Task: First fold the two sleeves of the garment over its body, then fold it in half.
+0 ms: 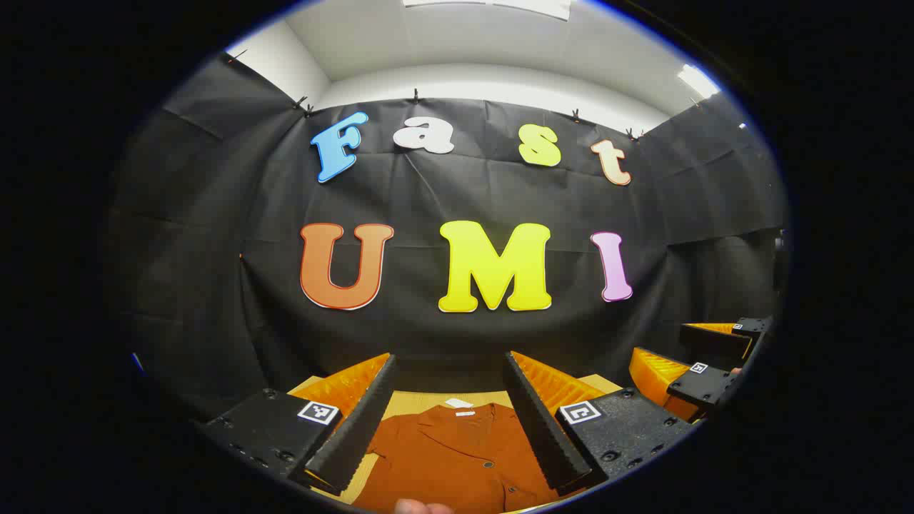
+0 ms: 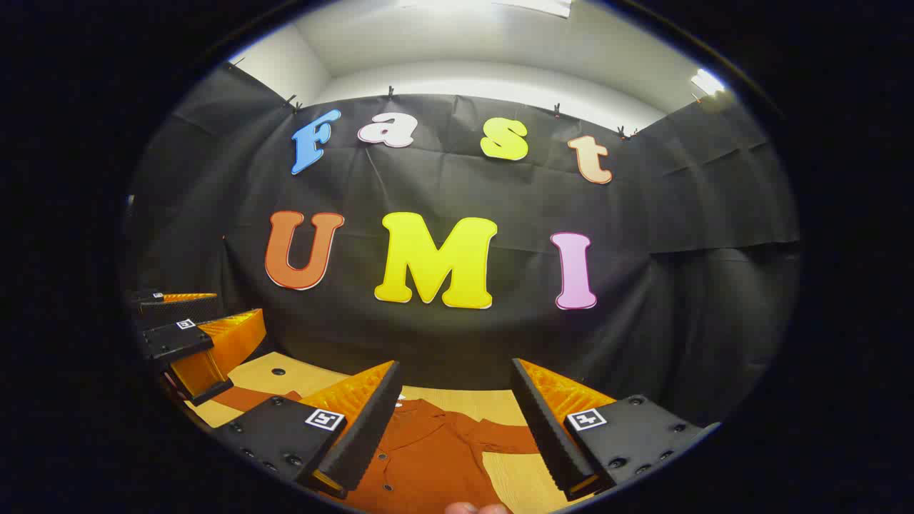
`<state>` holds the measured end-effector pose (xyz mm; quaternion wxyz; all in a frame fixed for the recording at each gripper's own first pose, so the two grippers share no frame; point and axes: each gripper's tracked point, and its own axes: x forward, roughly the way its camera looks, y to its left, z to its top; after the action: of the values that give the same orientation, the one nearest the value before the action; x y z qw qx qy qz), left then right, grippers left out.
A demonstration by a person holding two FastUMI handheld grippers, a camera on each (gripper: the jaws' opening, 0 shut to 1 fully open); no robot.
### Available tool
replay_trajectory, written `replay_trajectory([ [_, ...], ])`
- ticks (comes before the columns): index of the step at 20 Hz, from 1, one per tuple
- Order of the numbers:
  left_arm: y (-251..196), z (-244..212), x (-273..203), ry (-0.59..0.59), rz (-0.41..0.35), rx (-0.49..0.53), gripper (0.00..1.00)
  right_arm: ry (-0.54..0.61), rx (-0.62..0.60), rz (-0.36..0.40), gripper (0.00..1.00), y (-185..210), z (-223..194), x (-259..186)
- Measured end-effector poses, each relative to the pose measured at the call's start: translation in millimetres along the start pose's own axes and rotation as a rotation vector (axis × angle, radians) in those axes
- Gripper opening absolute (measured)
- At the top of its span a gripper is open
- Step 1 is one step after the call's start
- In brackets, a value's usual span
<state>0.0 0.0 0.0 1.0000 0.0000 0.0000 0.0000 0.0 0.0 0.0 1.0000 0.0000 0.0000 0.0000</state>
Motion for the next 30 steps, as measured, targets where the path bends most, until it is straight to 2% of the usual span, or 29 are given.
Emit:
replay_trajectory([
  [8,4,0,-6,-0.001,0.021,-0.002,0.96,-0.007,0.000,-0.014,0.96,-11,2,-5],
  [13,4,-1,-12,0.005,0.026,-0.001,0.96,0.000,0.002,0.000,0.99,-7,0,-7],
  [24,8,-1,-10,0.003,0.061,0.014,0.96,-0.002,0.007,0.040,0.97,-6,1,-2],
  [27,1,-7,-4,0.016,0.048,0.016,0.96,0.007,0.007,-0.016,0.97,-26,-3,5],
  [30,1,-6,-2,0.013,0.048,0.016,0.96,0.018,0.026,-0.026,0.97,-33,-5,8],
])
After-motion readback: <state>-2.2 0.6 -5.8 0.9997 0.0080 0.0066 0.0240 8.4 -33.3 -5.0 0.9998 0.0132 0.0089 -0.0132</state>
